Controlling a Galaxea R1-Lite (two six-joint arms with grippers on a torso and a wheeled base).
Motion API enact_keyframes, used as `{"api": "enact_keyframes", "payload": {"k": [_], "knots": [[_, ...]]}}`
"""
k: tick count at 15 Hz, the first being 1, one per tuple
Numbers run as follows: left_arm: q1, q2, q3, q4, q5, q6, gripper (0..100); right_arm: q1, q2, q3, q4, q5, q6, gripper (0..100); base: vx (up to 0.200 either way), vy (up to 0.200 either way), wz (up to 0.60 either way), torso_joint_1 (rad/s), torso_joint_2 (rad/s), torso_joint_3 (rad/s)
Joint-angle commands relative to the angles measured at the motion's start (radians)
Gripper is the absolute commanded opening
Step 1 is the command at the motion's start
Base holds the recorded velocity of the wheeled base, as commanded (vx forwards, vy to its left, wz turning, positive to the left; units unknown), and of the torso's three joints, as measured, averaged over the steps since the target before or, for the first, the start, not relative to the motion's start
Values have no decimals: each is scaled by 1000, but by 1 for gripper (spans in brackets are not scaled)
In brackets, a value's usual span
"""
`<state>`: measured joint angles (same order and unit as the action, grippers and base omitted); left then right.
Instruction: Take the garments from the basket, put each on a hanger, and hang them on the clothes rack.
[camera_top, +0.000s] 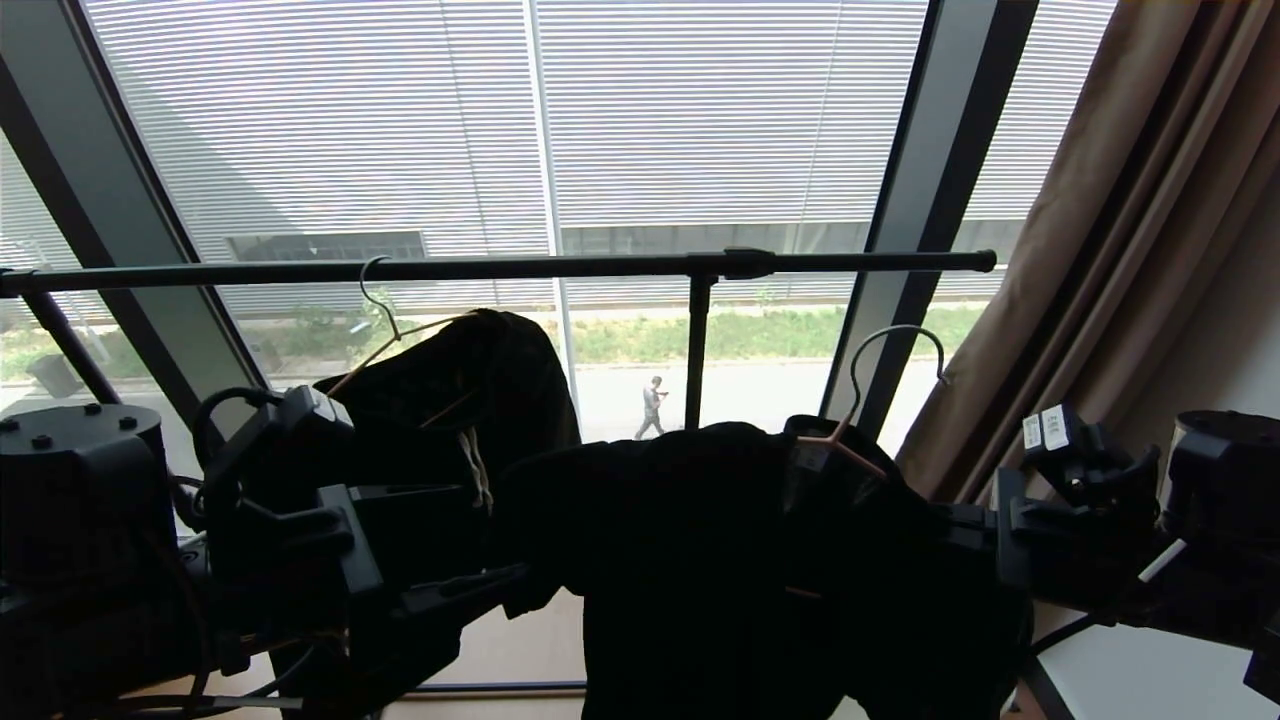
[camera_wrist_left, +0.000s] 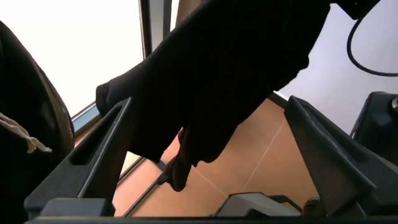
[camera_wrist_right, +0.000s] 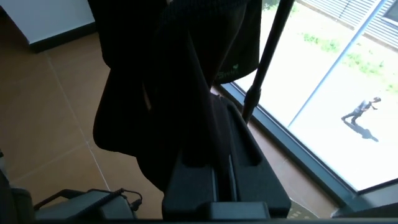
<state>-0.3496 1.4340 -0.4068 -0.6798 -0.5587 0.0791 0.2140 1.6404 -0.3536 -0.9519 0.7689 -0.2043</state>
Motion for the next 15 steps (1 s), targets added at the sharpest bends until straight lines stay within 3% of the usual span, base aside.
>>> {"api": "enact_keyframes", "payload": {"k": [1, 9, 10, 15], "knots": [[6, 75, -4, -1, -9, 7, 100, -10, -22, 8, 1, 7, 0, 0, 0, 0, 0, 0, 0, 0], [3, 192, -43, -40, -4, 8, 100, -10, -48, 10, 2, 13, 0, 0, 0, 0, 0, 0, 0, 0], [3, 198, -44, -49, -3, 7, 0, -10, -47, 10, 2, 13, 0, 0, 0, 0, 0, 0, 0, 0], [0, 204, -33, -122, 28, 4, 0, -19, -37, 5, 1, 13, 0, 0, 0, 0, 0, 0, 0, 0]]}}
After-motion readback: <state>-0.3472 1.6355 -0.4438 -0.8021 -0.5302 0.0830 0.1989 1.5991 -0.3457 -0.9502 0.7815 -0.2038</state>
